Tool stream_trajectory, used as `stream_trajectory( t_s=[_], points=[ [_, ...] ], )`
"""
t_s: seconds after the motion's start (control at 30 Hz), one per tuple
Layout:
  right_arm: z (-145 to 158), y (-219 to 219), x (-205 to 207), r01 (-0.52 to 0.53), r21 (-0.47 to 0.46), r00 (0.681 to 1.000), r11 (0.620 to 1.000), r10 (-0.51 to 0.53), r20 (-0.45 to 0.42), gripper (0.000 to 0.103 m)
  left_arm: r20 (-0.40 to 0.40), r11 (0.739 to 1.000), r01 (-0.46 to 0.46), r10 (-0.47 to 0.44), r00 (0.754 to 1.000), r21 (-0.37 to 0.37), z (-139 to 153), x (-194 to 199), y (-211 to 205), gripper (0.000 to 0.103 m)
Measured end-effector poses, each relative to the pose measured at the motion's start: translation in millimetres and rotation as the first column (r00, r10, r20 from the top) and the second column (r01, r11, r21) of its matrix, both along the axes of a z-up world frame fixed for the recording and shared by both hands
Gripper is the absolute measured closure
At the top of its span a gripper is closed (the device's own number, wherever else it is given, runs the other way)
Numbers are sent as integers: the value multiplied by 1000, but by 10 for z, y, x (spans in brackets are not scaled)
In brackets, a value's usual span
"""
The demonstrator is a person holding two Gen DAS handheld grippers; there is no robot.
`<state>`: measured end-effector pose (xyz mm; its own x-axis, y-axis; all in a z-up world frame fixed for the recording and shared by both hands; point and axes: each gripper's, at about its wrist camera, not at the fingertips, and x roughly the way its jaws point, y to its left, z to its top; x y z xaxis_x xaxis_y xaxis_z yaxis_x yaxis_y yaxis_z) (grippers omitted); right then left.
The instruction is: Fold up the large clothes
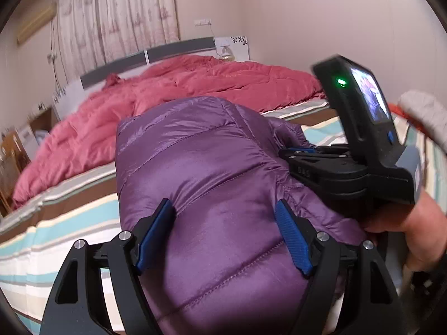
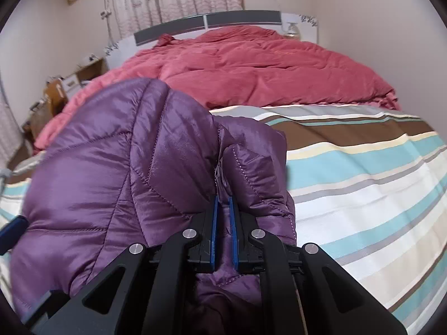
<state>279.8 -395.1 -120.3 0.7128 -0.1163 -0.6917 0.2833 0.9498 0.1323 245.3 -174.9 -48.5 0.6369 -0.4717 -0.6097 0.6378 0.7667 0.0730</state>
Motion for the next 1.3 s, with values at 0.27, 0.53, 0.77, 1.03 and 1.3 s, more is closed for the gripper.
stream_trajectory(
  t_s=[0.27, 0.53, 0.77, 1.03, 1.3],
  points=[
    [712, -101, -352, -5, 96, 995, 995, -5, 99, 95, -57, 983, -167, 163, 985, -74, 266, 397, 268, 23],
    [664, 292, 116, -29, -19, 1000, 999, 30, 5, 56, -66, 980, -198, 199, 978, 11, 223, 774, -105, 14],
    [144, -154, 340, 65, 39, 996, 997, -62, -62, 67, -146, 979, -201, 203, 968, 27, -37, 998, -273, 7],
    [-137, -165, 406, 74, 15, 997, 997, -74, -39, 67, -160, 979, -201, 203, 966, 32, -277, 1126, -358, 6],
    [-127, -103, 403, 77, -23, 997, 997, -77, -29, 67, -113, 978, -203, 208, 972, 51, -289, 1026, -357, 6]
  ],
)
